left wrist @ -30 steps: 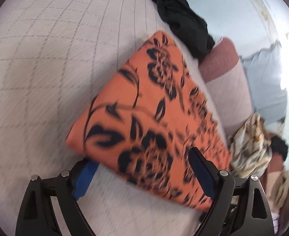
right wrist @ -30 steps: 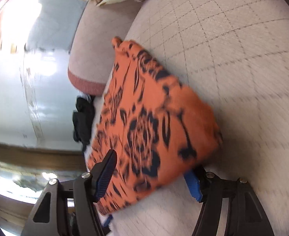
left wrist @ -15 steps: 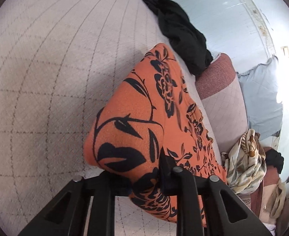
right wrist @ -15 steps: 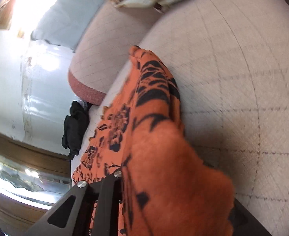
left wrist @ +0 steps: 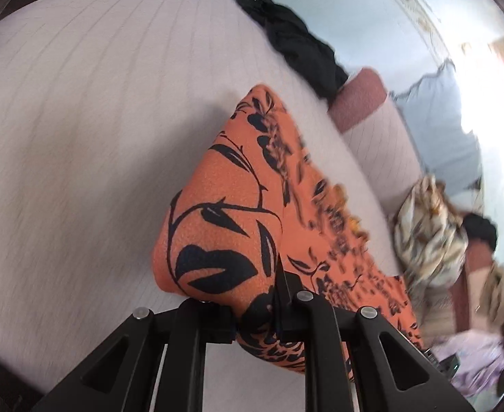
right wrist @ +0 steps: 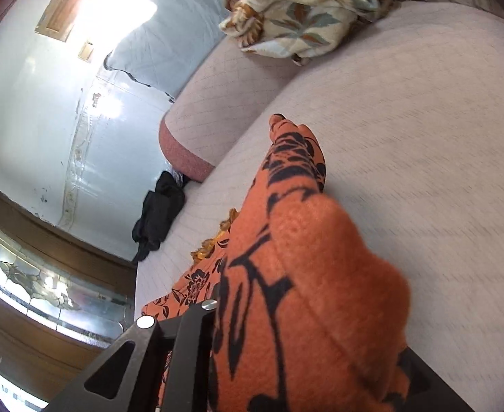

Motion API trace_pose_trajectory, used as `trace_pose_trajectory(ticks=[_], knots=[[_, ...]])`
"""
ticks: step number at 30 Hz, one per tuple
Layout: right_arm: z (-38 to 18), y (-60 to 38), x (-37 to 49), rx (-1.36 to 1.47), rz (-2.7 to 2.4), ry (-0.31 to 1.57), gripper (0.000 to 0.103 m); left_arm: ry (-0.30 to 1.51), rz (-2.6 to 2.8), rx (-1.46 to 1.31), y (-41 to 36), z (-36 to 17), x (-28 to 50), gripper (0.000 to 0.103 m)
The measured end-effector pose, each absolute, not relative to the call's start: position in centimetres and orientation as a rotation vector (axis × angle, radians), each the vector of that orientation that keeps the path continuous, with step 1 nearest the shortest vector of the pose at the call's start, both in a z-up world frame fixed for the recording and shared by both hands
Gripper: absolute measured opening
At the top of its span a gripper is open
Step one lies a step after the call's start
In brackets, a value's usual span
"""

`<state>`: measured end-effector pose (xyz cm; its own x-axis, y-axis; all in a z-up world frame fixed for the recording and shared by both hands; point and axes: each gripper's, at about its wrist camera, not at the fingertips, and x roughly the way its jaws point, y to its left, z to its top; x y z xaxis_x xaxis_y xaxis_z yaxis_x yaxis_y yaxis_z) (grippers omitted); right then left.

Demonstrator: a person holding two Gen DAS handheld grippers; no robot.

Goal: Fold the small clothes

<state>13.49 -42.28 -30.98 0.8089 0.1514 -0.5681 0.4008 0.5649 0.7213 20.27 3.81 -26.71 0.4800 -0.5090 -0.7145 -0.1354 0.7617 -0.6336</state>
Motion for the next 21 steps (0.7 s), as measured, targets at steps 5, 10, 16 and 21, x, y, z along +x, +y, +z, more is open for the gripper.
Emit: trace_pose_trajectory(ticks=[5,10,16,21], knots=[[-35.0,-43.2,9.5,1.05,-0.239,0.909,0.028,1.106,-0.271,-0.675,4.5,-27.9,20.3,0.026],[-31.4,-43.1,5.2,0.927,-0.402,0.833,0.066,1.082,-0.298,-0.735,6.1,-28.2,19.9,0.037],[-24.1,-37.8,6.9,0.623,-0.307,0.727,0.06,1.042,-0.297,-0.673,6.0,-27.8,19.6,0.037],[-26.1,-30.4,13.6,0.566,-0.079,0.847,0.027,0.957,-0.32,-0.598,5.0,-26.6,19.6,0.031]])
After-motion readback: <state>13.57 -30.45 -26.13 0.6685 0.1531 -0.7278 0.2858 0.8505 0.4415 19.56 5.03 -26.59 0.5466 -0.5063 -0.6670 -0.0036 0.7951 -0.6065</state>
